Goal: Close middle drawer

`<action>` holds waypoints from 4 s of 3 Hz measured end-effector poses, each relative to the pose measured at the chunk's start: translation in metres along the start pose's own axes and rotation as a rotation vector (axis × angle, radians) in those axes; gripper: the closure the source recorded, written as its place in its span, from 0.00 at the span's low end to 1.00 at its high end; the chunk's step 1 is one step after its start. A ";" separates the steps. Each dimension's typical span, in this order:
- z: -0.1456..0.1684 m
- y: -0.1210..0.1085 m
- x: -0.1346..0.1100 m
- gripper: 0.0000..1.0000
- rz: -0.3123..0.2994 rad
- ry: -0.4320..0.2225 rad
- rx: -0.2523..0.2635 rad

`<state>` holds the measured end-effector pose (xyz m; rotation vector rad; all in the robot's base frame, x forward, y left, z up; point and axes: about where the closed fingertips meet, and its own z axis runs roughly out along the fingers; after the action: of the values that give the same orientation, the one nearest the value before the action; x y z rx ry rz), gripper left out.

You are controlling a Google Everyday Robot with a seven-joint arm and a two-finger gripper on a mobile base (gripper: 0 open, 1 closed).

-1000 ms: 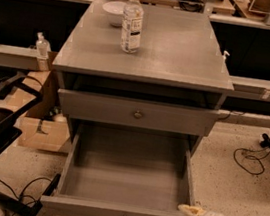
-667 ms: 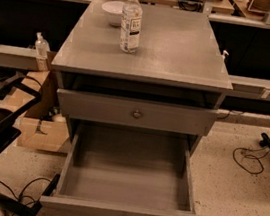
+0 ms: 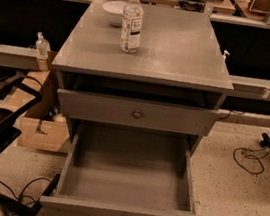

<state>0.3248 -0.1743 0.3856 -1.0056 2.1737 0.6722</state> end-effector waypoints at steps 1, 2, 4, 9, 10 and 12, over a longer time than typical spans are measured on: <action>0.020 -0.032 -0.015 1.00 -0.034 -0.030 0.018; 0.030 -0.066 -0.041 1.00 -0.088 -0.044 0.041; 0.034 -0.085 -0.066 1.00 -0.122 -0.065 0.056; 0.109 -0.122 -0.129 1.00 -0.172 -0.107 0.006; 0.144 -0.138 -0.154 1.00 -0.173 -0.144 -0.031; 0.153 -0.159 -0.158 1.00 -0.171 -0.159 -0.026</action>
Offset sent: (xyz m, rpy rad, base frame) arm 0.1374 -0.0033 0.0078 -0.0429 -0.1713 0.0368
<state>0.5825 -0.0895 0.3715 -1.0991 1.9226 0.6774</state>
